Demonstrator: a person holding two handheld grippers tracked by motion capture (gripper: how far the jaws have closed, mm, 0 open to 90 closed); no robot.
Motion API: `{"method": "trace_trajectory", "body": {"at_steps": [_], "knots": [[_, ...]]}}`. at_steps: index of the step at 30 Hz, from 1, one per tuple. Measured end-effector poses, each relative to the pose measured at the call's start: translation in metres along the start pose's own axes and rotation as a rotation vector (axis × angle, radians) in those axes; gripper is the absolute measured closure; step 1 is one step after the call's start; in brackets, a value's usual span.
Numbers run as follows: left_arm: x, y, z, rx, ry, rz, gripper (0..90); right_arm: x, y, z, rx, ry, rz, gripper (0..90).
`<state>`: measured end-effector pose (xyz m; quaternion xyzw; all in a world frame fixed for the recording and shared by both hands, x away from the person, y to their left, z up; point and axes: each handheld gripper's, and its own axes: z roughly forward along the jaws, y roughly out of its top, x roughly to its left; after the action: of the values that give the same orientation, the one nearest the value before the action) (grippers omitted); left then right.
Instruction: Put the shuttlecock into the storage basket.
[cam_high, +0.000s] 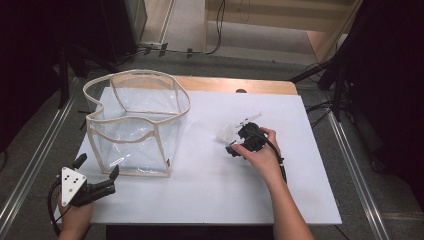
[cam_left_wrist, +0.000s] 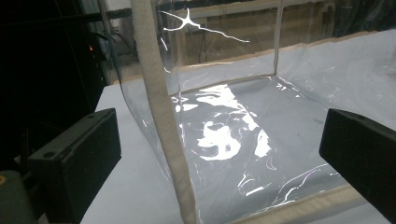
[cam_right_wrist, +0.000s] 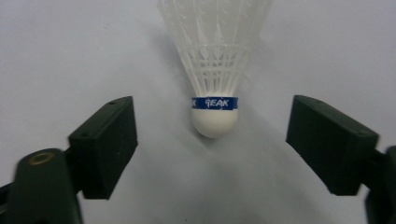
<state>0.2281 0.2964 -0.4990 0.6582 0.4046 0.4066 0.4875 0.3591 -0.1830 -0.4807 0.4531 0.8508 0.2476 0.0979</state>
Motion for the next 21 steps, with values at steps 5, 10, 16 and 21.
{"method": "trace_trajectory", "body": {"at_steps": [5,10,16,21], "knots": [[0.0004,0.0000,0.0000,-0.001,0.000,-0.002,0.0,-0.0016,0.0000,0.0036,0.020,0.024,0.006,34.2],[0.0001,0.0000,0.0001,0.000,0.001,-0.001,0.0,-0.0022,0.0008,0.0045,0.023,0.013,0.025,47.6],[0.0001,0.0000,0.0002,-0.001,0.000,-0.002,0.0,-0.0005,0.0011,0.0089,0.043,0.018,0.022,51.4],[0.0002,0.0000,0.0001,-0.001,-0.001,-0.001,0.0,0.0011,0.0024,0.0112,0.043,0.001,0.019,57.8]]}}
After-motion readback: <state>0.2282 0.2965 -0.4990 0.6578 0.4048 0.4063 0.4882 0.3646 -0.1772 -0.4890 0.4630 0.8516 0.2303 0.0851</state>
